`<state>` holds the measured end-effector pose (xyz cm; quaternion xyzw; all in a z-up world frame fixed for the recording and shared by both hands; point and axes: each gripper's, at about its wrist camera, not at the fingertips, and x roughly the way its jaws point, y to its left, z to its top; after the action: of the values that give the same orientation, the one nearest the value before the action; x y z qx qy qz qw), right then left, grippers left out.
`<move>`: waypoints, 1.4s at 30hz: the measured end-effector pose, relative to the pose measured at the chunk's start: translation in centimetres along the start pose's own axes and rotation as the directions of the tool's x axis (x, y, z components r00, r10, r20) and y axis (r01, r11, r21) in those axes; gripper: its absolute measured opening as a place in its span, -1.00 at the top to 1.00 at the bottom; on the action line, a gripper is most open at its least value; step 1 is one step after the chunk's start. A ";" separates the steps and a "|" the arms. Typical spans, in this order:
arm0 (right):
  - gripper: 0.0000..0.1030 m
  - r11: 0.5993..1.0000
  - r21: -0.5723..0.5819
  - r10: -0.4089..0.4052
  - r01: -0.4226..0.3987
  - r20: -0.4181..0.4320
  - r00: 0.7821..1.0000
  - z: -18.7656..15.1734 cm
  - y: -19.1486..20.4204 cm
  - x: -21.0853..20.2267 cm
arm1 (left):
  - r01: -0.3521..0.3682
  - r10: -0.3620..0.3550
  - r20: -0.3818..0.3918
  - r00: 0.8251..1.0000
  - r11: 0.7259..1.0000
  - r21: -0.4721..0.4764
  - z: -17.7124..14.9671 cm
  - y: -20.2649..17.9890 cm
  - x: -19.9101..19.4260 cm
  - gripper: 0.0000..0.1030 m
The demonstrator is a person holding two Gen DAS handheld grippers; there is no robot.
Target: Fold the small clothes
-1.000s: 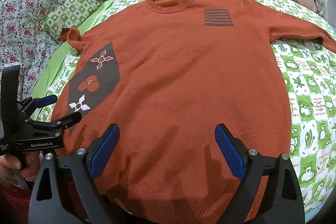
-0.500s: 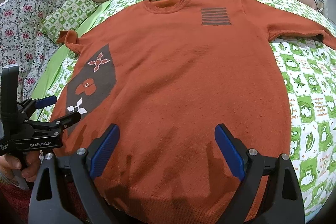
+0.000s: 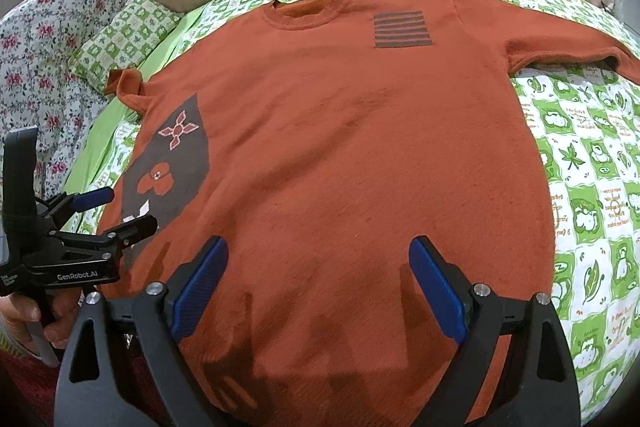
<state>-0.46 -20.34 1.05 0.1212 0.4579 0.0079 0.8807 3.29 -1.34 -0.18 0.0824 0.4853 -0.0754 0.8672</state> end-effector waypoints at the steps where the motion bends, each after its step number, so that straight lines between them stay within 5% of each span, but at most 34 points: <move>1: -0.79 1.000 0.009 0.005 -0.005 0.003 1.000 0.2 -0.3 0.0 | -0.002 0.002 0.005 1.000 1.000 0.003 0.1 -0.1 0.0 -0.92; 9: -0.79 0.992 0.126 -0.007 -0.002 0.065 0.998 2.3 -5.2 -1.5 | -0.021 0.020 0.021 1.000 1.000 0.011 2.7 0.1 0.9 -0.92; 14: -0.79 0.978 0.195 -0.092 0.069 0.112 0.989 4.5 -10.2 -3.4 | -0.039 0.038 0.055 0.998 0.999 0.019 5.6 0.3 1.1 -0.92; 23: -0.78 0.896 0.430 -0.232 0.108 0.248 0.941 9.3 -25.4 -7.4 | -0.053 0.053 0.073 0.996 0.999 -0.002 9.1 0.8 2.0 -0.92; 28: -0.28 0.771 0.624 -0.344 0.123 0.245 0.906 11.5 -36.0 -8.2 | -0.060 0.060 0.029 0.998 0.998 0.002 9.3 0.4 3.5 -0.92; 36: -0.09 0.605 0.787 -0.430 0.115 0.201 0.880 13.8 -46.6 -6.7 | -0.041 0.040 -0.047 0.998 0.999 -0.020 9.4 -0.3 6.1 -0.92; 38: 0.19 0.581 0.810 -0.410 0.082 0.204 0.889 13.7 -48.6 -6.1 | -0.037 0.036 -0.053 0.998 0.999 -0.018 9.5 -0.5 6.4 -0.92; 40: 0.83 0.563 0.823 -0.406 0.075 0.197 0.892 13.5 -49.6 -5.5 | -0.029 0.028 -0.054 0.998 0.999 -0.017 9.6 -0.8 6.6 -0.92; 42: 0.84 0.587 0.808 -0.393 0.055 0.225 0.891 13.8 -49.6 -5.7 | -0.022 0.022 -0.060 0.998 1.000 -0.013 9.6 -1.0 6.6 -0.92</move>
<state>2.62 -72.01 2.32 0.4318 0.2461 -0.3297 0.8027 14.50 -4.73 -0.93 0.0842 0.5106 -0.0602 0.8536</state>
